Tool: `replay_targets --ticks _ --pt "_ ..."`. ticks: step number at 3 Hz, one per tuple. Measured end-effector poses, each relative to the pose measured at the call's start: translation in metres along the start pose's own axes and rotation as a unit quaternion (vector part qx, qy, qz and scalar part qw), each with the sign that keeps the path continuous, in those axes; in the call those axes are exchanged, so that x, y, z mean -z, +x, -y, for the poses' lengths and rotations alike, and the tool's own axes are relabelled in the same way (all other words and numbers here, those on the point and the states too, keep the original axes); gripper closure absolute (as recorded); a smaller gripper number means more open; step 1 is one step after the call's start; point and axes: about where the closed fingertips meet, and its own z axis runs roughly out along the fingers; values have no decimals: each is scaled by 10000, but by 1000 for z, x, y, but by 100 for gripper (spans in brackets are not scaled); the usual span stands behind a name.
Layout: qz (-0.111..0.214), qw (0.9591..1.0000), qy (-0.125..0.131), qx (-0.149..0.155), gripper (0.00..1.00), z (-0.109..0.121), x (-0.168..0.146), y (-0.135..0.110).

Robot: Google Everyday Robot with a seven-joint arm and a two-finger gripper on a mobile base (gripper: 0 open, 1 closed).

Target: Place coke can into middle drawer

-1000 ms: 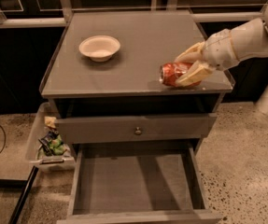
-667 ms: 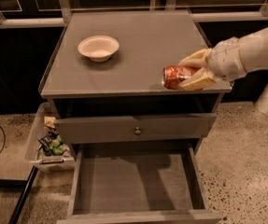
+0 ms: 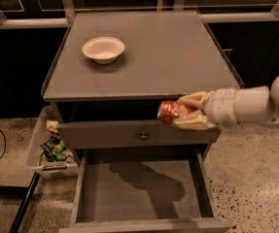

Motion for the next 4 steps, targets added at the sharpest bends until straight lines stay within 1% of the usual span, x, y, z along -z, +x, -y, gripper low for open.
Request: replay_targets --ticks 1,2,3,4 --pt "106 9978 -442 -488 100 -57 -51 34" --pt "106 9978 -442 -488 100 -57 -51 34" --pt "181 9946 -508 -885 100 -75 -74 59" --pt "300 9877 -542 -1434 100 -109 -111 111"
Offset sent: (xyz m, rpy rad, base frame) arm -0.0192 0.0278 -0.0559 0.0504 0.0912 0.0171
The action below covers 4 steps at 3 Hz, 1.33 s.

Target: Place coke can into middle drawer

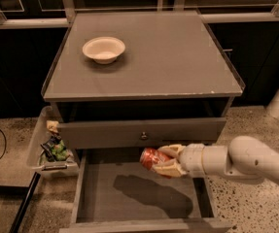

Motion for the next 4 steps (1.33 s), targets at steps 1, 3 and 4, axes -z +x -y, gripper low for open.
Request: replay_targets --ticks 1,3,4 --pt "73 9997 31 -246 100 -5 -28 52" --pt "-41 9993 10 -359 100 8 -48 146" --pt "-41 9993 10 -359 100 8 -48 146"
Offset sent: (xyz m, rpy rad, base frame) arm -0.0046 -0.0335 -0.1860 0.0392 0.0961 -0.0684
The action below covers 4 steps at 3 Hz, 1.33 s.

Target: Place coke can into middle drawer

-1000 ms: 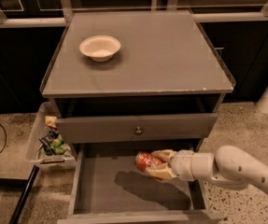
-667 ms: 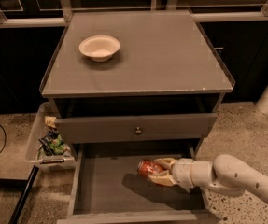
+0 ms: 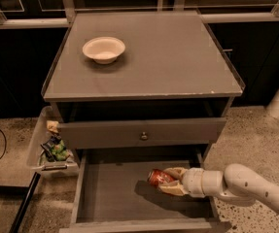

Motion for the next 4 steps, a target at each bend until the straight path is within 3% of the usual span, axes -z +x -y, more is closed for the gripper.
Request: replay_targets --ticks 1,2,3,4 --pt "64 9999 -15 90 100 7 -5 3" --pt "47 9979 48 650 100 29 -11 3" --pt "-107 9905 140 1363 100 44 -16 0" --pt "-403 9781 131 2035 100 44 -23 2"
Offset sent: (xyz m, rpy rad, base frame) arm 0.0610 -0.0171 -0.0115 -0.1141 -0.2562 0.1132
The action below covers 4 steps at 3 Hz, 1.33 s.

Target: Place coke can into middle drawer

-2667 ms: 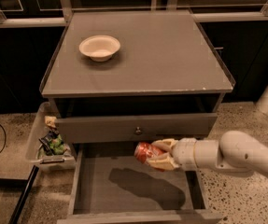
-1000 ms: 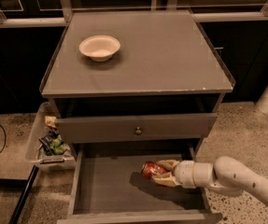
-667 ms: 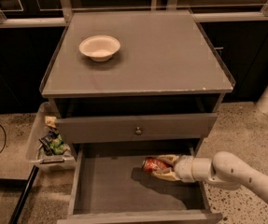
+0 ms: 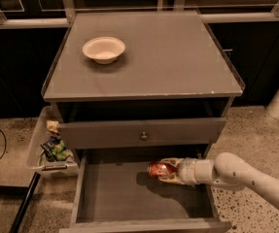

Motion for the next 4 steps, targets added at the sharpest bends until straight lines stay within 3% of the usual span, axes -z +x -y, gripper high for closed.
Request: replay_targets --ticks 1,3,4 --pt "-99 9994 -257 206 100 -10 -14 8" --pt "66 9943 -1064 -81 100 -45 -52 27" --pt "76 9940 -1091 -84 82 -46 -54 27"
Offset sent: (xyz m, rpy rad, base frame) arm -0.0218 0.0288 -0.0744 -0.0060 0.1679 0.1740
